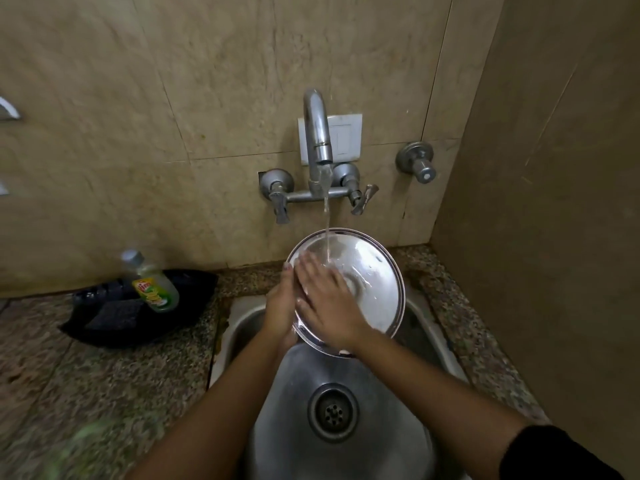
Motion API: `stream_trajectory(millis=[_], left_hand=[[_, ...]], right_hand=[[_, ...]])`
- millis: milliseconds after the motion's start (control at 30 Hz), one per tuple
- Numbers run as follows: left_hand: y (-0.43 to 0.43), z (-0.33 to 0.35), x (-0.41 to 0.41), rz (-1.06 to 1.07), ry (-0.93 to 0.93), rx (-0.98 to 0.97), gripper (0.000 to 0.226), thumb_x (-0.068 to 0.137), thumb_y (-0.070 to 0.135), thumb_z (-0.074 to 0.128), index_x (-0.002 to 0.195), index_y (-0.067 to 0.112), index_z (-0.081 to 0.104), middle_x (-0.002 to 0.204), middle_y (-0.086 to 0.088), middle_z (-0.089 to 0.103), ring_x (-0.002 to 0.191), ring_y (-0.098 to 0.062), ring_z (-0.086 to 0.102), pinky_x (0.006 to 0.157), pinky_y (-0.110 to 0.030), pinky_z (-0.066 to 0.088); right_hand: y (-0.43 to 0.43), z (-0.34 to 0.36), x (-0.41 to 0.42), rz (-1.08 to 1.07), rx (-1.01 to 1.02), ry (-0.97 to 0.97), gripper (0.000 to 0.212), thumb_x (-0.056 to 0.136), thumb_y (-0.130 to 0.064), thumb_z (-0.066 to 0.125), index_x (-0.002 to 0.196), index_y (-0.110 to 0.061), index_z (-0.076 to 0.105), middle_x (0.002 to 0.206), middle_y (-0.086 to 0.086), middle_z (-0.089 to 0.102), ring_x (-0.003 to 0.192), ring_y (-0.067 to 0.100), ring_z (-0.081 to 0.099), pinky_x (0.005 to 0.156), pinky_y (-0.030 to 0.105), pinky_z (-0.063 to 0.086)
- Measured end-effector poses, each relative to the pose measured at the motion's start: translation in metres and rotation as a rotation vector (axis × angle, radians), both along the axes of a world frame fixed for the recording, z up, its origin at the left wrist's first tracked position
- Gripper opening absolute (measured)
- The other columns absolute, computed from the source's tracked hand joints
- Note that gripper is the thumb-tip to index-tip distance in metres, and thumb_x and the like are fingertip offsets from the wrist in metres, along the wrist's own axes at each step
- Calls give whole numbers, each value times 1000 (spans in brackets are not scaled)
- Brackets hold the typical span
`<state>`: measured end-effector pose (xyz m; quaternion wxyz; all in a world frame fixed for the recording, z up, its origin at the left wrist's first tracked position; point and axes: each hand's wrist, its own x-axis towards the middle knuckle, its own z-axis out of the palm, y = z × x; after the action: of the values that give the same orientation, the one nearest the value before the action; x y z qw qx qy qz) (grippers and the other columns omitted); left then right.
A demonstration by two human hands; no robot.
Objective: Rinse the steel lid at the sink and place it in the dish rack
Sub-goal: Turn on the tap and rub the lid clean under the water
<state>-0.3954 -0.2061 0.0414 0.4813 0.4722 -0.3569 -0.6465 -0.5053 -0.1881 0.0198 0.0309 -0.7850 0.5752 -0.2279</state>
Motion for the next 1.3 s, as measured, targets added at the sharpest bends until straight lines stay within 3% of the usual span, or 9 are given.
stream_trajectory(millis=[167,300,400,667,767,833,900,1067,1300], left_hand=[[-10,-16,22,87,-39,58,75,71,76,57,104,10,72,107,-19,72,97,-33,70,93,-49,52],[-3,-10,34,145,-140,20,54,87,60,51,96,10,72,95,-13,74,91,-30,70,85,-44,57],[11,-6,24,90,-142,49,51,93,52,47,99,7,70,91,-11,74,82,-23,70,68,-30,57],[0,-4,23,41,71,125,49,94,46,47,108,4,68,111,-19,70,107,-31,66,101,-43,45],[-5,-3,28,122,17,219,45,95,37,49,113,-2,66,113,-23,68,108,-37,63,98,-45,48],[0,2,27,91,12,267,43,96,34,47,110,-2,66,104,-22,69,95,-35,66,82,-43,54],[5,8,24,36,24,331,47,99,42,38,108,3,62,98,-19,68,85,-30,64,70,-41,53],[-3,1,27,49,-136,282,69,88,67,38,129,13,52,130,-8,58,117,-33,55,99,-47,45],[-7,7,39,18,113,274,45,91,43,57,124,12,59,115,-18,67,90,-34,71,59,-41,59]], right_hand=[[36,-26,-21,164,41,212,68,99,-51,25,154,-23,-3,162,-6,-6,148,8,-11,120,33,-4],[24,-35,-75,-224,146,178,78,93,-63,17,154,-18,-2,162,1,-4,149,17,-7,121,45,7],[-6,-13,-68,-331,65,129,79,93,-62,16,153,-13,-1,162,3,-3,149,18,-6,121,40,-1],[23,-3,-2,300,120,31,78,94,-57,36,154,-19,2,163,-2,-2,148,9,-7,120,32,0],[42,-14,-19,321,168,-31,74,90,-40,59,151,-18,23,160,-1,21,146,10,18,119,31,19],[45,-15,-30,288,-22,-78,55,82,-16,62,136,-15,53,138,6,56,126,19,55,99,41,50],[39,-5,-38,174,-145,-137,40,82,-17,59,120,-21,65,109,6,73,95,25,70,76,39,58],[6,40,-51,-244,220,-1187,9,88,-12,65,83,-13,72,75,10,66,68,22,60,65,33,48],[4,38,-72,-312,599,-1883,30,84,-20,60,106,-1,69,97,21,71,90,39,65,87,45,52]])
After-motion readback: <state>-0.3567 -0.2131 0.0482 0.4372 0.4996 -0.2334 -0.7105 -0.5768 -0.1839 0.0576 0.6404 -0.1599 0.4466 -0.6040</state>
